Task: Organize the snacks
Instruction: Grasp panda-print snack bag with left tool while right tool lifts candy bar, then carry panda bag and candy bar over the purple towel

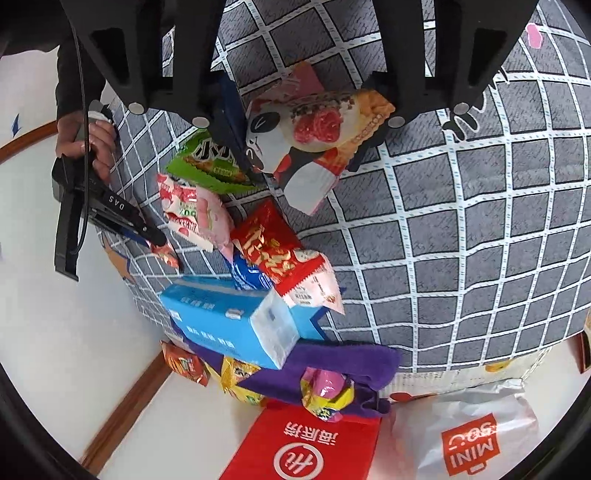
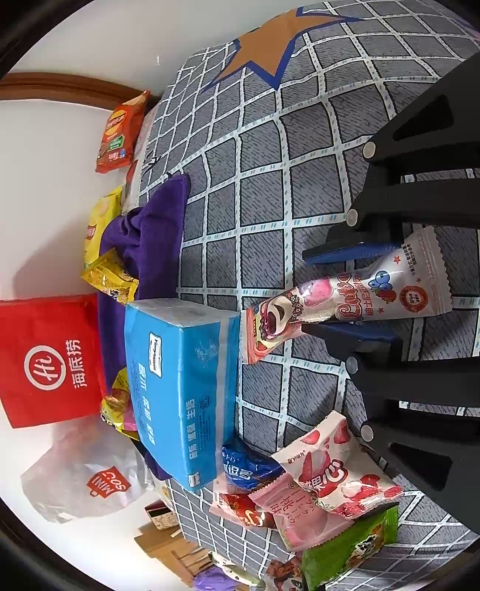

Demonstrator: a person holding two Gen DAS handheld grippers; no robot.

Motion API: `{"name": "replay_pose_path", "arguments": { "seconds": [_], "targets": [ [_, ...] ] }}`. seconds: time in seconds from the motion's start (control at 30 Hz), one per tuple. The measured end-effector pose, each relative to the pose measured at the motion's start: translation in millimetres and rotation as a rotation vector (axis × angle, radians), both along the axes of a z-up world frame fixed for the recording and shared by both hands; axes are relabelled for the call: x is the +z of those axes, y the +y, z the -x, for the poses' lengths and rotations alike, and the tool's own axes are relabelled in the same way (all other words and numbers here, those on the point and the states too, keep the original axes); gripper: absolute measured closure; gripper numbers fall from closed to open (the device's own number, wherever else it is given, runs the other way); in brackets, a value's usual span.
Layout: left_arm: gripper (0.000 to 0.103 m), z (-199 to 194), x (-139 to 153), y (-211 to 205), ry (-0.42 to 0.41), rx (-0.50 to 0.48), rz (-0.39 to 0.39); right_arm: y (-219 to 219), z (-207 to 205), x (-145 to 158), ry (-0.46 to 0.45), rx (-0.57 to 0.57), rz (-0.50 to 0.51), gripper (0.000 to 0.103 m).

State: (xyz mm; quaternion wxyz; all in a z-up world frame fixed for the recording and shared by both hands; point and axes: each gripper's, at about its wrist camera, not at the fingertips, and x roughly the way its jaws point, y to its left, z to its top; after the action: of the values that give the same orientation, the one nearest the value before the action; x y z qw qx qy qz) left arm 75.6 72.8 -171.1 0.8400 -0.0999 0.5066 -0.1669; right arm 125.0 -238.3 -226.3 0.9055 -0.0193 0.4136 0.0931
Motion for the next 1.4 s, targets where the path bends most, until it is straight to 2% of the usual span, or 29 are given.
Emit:
{"name": "replay_pose_path", "arguments": {
  "seconds": [0.07, 0.2, 0.5, 0.77, 1.17, 1.4],
  "targets": [
    [0.059, -2, 3, 3, -0.007, 0.011, 0.005, -1, -2, 1, 0.009, -0.005, -0.002, 0.08],
    [0.059, -6, 9, 7, -0.017, 0.03, 0.003, -2, -3, 2, 0.017, -0.005, -0.008, 0.083],
    [0.061, -21, 30, 5, -0.045, 0.038, 0.003, -7, 4, 17, 0.006, 0.002, -0.035, 0.083],
    [0.061, -43, 49, 0, -0.059, 0.053, 0.001, -15, -3, 52, -0.037, -0.01, -0.071, 0.083],
    [0.061, -104, 99, -20, -0.124, 0.055, -0.009, -1, -62, 115, -0.118, -0.021, -0.029, 0.083],
    [0.061, -149, 115, -30, -0.15, 0.06, -0.019, 11, -102, 131, -0.149, -0.009, -0.045, 0.083]
  ]
}}
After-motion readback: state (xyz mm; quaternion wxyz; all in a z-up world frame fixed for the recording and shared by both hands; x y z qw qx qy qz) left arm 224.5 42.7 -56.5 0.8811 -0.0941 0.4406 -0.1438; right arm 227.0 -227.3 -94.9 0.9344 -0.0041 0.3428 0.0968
